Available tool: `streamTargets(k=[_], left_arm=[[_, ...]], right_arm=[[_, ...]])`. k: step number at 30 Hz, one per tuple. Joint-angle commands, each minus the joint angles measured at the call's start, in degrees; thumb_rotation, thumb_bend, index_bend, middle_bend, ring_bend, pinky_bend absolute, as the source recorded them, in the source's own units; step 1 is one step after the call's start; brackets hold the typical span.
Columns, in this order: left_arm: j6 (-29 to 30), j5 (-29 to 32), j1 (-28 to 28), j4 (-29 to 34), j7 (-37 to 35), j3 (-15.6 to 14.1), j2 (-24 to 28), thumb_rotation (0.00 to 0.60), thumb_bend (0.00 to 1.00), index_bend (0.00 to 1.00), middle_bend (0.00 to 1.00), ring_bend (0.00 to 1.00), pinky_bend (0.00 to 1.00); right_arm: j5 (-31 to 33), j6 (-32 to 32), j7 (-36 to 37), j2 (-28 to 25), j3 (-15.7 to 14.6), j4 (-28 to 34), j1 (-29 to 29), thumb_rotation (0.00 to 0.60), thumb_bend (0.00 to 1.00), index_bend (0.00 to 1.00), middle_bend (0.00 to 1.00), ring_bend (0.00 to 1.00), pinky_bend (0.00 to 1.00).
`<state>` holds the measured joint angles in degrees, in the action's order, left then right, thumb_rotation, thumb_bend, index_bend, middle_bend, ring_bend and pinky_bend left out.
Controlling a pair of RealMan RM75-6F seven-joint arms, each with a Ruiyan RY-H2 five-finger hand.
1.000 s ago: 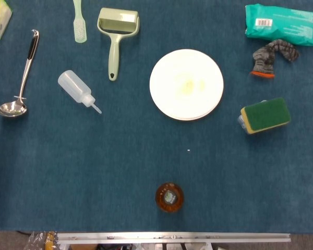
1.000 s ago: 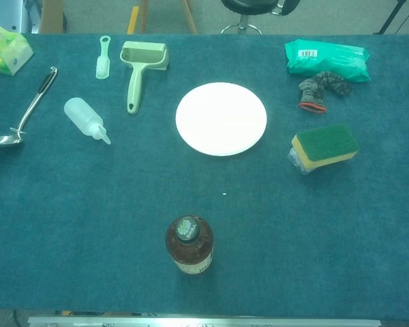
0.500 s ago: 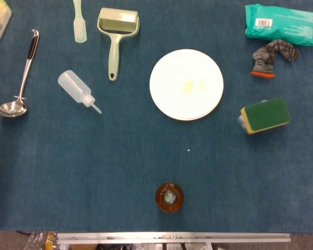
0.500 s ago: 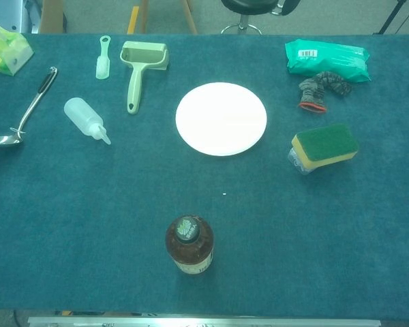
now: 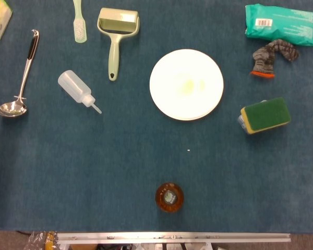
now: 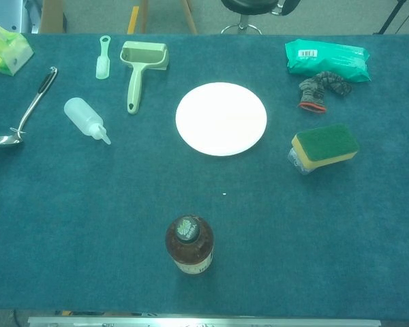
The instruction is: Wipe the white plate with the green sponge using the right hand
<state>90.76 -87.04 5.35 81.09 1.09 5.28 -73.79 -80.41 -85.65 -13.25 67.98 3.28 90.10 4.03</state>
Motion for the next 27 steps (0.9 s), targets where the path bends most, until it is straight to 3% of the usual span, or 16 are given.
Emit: streamTargets(k=[1,13,27], left_arm=[[0.0,0.1,-0.1,-0.1,-0.1,-0.1,0.1,0.600,0.20,0.40,0.33,0.24,0.41],[-0.6,0.8,0.1,-1.0,-0.8,0.0,-0.5,0.600,0.20,0.40,0.33,0.24,0.41],[-4.4,3.1,0.7,-3.7,-2.0,-0.4,-1.2,0.600,0.20,0.40,0.33,0.24,0.41]], right_arm=[[0.0,1.9,0.5,1.0,0.4,-0.8,1.3,0.600,0.00,0.12,0.23,0.13,0.25],[-6.0,4.6,-0.6,-0.1,-2.6,2.5,2.8,0.600,0.00,0.13,0.25,0.13,0.25],[-5.8,8.5,-6.0,-0.4,-2.5,5.4,5.1,0.600,0.00,0.13,0.25,0.13,0.25]])
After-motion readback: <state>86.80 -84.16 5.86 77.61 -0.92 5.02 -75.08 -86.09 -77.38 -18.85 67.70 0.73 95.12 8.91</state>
